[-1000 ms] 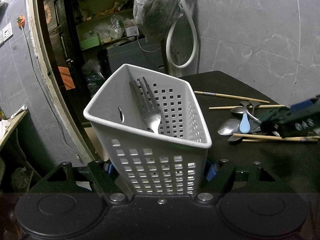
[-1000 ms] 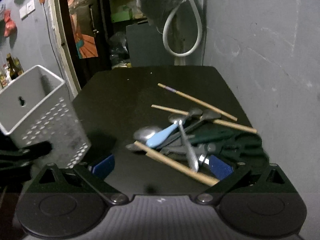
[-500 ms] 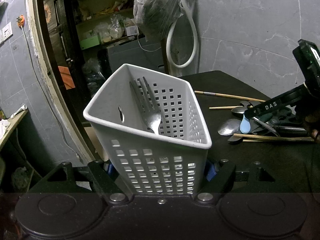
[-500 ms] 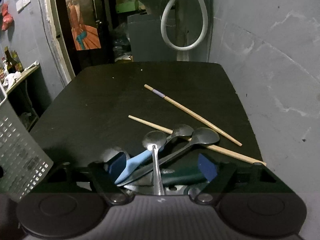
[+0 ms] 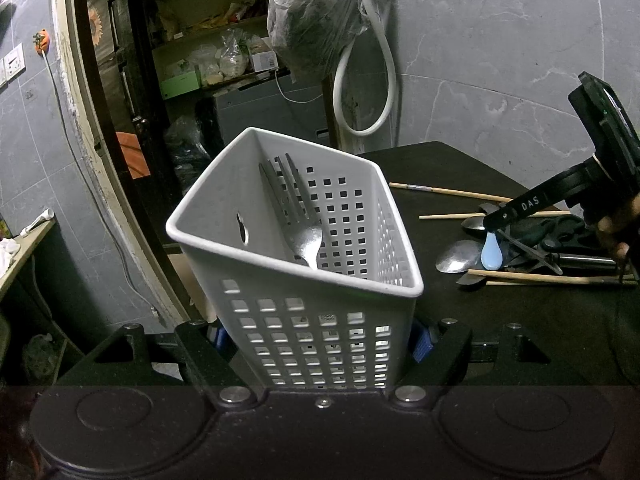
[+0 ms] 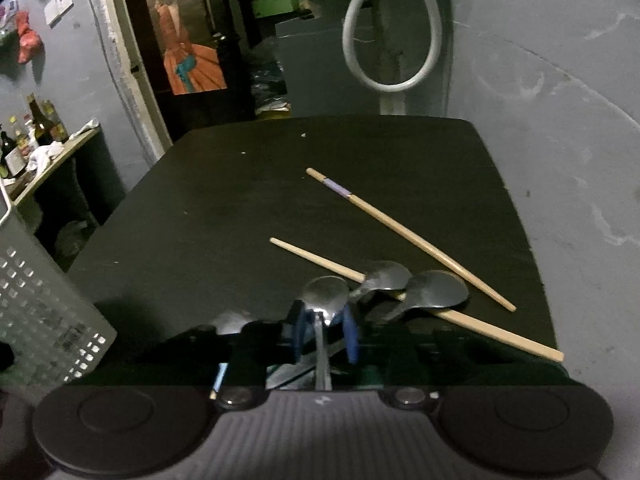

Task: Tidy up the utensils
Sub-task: 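Grasp a metal spoon by its handle with the right gripper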

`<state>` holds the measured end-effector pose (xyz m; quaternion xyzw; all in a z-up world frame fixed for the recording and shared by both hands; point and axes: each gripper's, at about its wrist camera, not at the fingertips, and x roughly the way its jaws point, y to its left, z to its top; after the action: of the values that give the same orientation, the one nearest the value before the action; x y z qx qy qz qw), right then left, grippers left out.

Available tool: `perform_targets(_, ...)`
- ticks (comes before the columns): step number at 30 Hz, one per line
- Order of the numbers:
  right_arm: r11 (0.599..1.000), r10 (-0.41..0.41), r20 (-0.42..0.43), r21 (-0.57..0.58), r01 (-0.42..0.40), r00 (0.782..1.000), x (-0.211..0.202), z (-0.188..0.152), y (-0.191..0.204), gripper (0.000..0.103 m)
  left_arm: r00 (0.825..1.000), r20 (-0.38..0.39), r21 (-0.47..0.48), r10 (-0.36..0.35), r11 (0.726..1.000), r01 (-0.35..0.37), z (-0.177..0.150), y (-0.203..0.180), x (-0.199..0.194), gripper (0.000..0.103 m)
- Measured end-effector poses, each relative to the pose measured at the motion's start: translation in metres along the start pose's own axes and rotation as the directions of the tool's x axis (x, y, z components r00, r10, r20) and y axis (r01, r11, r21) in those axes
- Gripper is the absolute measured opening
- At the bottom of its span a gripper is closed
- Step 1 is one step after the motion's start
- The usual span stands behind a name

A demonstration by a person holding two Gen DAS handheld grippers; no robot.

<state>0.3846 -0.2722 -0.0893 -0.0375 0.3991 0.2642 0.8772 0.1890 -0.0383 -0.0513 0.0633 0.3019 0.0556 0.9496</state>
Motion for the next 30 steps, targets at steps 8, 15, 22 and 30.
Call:
perform_targets(8,0.992,0.108,-0.08,0.073,-0.102,0.991,0.004,0.007,-0.012,0.029,1.0,0.0,0.001,0.001,1.0,-0.001,0.001,-0.001,0.0,0.08)
perform_targets(15,0.986,0.164,-0.136,0.06,-0.157,0.977,0.006,0.007,-0.013,0.028,1.0,0.0,0.002,0.001,1.0,-0.001,0.001,-0.001,0.0,0.08)
perform_targets(22,0.991,0.046,-0.141,-0.115,-0.062,0.989,-0.006,0.001,0.02,0.021,1.0,0.0,0.001,0.002,1.0,-0.002,0.0,-0.001,0.001,0.08)
perform_targets(30,0.915,-0.121,-0.07,-0.394,0.084,0.99,-0.017,-0.021,0.074,0.014,1.0,-0.001,0.001,0.001,1.0,-0.001,0.0,-0.001,0.001,0.08)
